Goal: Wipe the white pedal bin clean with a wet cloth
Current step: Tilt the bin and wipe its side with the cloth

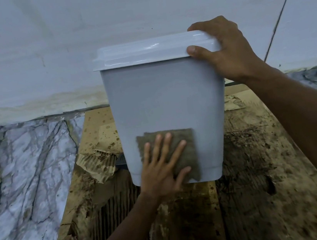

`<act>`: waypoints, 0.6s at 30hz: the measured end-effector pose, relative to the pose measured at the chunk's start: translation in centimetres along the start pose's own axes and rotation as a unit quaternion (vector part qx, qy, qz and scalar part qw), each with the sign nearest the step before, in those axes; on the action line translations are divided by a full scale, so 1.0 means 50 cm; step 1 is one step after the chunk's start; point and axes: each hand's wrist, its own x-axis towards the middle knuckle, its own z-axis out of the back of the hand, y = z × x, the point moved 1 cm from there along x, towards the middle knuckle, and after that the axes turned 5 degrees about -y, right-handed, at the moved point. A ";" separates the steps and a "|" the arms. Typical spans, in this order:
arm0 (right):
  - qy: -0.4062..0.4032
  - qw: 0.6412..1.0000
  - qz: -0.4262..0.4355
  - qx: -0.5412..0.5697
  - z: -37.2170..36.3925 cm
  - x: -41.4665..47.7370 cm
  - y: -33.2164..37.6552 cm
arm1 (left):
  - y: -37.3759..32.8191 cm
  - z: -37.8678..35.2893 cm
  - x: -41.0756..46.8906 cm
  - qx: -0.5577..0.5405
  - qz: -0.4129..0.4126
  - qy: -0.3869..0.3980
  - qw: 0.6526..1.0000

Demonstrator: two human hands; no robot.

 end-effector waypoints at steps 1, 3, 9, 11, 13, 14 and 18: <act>-0.001 1.000 0.001 -0.001 -0.001 0.001 0.000 | 0.025 0.004 -0.016 0.002 0.046 -0.007 0.999; -0.005 1.000 -0.002 -0.001 -0.004 0.003 -0.001 | 0.062 0.018 -0.015 -0.012 0.130 -0.028 0.991; -0.009 1.000 -0.010 0.002 -0.001 0.002 -0.002 | 0.112 0.082 0.177 -0.118 0.287 -0.152 0.938; -0.011 1.000 -0.008 0.000 0.002 0.000 -0.005 | 0.114 0.098 0.231 -0.110 0.287 -0.167 0.937; -0.012 1.000 -0.009 -0.001 0.005 -0.001 -0.007 | 0.108 0.101 0.246 -0.082 0.279 -0.168 0.942; -0.013 1.000 -0.008 -0.001 0.005 -0.002 -0.007 | 0.101 0.095 0.235 -0.065 0.272 -0.161 0.946; -0.021 1.000 -0.003 0.000 0.000 -0.004 -0.005 | 0.036 0.040 0.099 -0.013 0.191 -0.061 0.980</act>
